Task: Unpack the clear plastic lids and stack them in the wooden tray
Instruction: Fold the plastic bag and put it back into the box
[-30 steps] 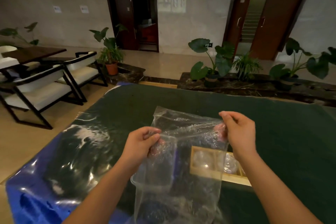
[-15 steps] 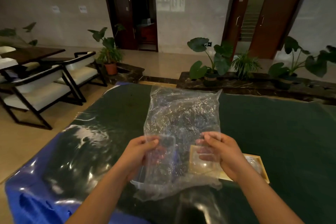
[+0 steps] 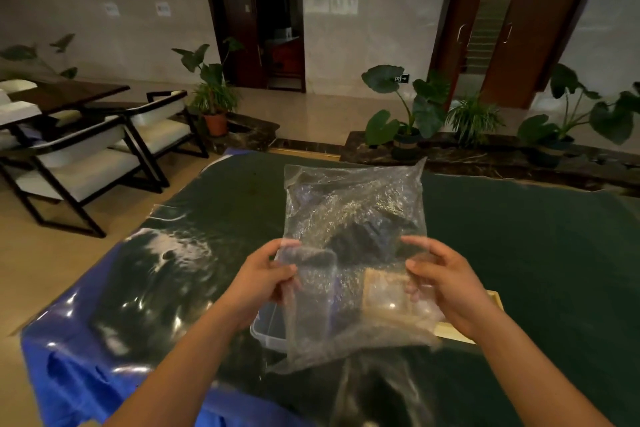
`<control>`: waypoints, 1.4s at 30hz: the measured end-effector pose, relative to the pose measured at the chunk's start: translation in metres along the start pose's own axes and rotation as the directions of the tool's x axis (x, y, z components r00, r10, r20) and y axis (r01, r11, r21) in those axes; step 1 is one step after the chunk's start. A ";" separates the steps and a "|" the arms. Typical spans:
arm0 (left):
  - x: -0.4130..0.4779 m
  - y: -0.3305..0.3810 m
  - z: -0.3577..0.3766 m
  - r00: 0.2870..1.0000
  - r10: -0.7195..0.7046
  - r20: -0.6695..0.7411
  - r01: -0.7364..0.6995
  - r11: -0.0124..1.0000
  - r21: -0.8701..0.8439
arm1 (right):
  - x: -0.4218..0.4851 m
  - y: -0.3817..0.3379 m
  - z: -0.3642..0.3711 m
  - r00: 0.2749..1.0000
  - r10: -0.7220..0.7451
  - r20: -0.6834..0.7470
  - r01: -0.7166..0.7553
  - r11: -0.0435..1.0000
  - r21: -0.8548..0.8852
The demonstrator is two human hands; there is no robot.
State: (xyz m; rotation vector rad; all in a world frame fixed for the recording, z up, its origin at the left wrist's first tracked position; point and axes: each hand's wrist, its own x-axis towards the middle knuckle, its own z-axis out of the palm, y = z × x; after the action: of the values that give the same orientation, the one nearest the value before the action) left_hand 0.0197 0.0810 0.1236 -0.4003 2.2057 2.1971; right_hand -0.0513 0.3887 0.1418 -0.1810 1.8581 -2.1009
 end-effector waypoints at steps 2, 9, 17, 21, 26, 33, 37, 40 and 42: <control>-0.002 -0.003 0.002 1.000 0.017 -0.019 -0.019 0.997 -0.078 | 0.001 0.003 0.000 1.000 -0.017 -0.004 0.017 0.999 0.042; -0.006 -0.005 0.006 0.977 -0.211 -0.023 0.173 0.854 -0.490 | -0.002 0.020 0.015 0.986 0.169 -0.015 -0.163 0.971 0.176; -0.016 -0.009 -0.004 0.942 -0.309 0.130 0.334 0.893 -0.301 | -0.012 0.032 0.017 0.989 0.137 -0.056 -0.134 0.990 0.049; -0.014 -0.012 0.002 0.966 -0.202 -0.163 0.110 0.888 -0.447 | -0.013 0.046 0.020 0.958 0.259 0.127 -0.281 0.738 0.614; -0.016 -0.026 0.027 0.923 -0.180 -0.341 -0.051 0.820 -0.570 | -0.026 0.074 0.060 0.938 0.262 0.228 -0.348 0.702 0.621; -0.042 -0.051 0.060 0.797 0.196 -0.572 -0.209 0.977 0.045 | -0.024 0.056 0.089 0.968 0.237 0.080 -0.250 0.921 0.298; -0.049 -0.063 0.053 0.854 0.139 -0.502 -0.193 0.979 -0.058 | -0.017 0.054 0.081 0.963 0.260 -0.066 -0.243 0.951 0.190; -0.047 -0.059 0.036 0.938 -0.057 -0.341 -0.018 0.976 -0.215 | -0.013 0.047 0.062 0.953 0.291 -0.081 -0.274 0.946 0.172; -0.042 -0.048 0.025 0.965 -0.119 -0.231 0.093 0.988 -0.122 | -0.010 0.044 0.052 0.963 0.265 -0.055 -0.261 0.962 0.079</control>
State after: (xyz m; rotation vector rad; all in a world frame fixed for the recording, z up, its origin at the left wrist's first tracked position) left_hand 0.0652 0.1132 0.0831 -0.8060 2.1135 2.3289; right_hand -0.0185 0.3387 0.1072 0.1463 1.7310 -2.0044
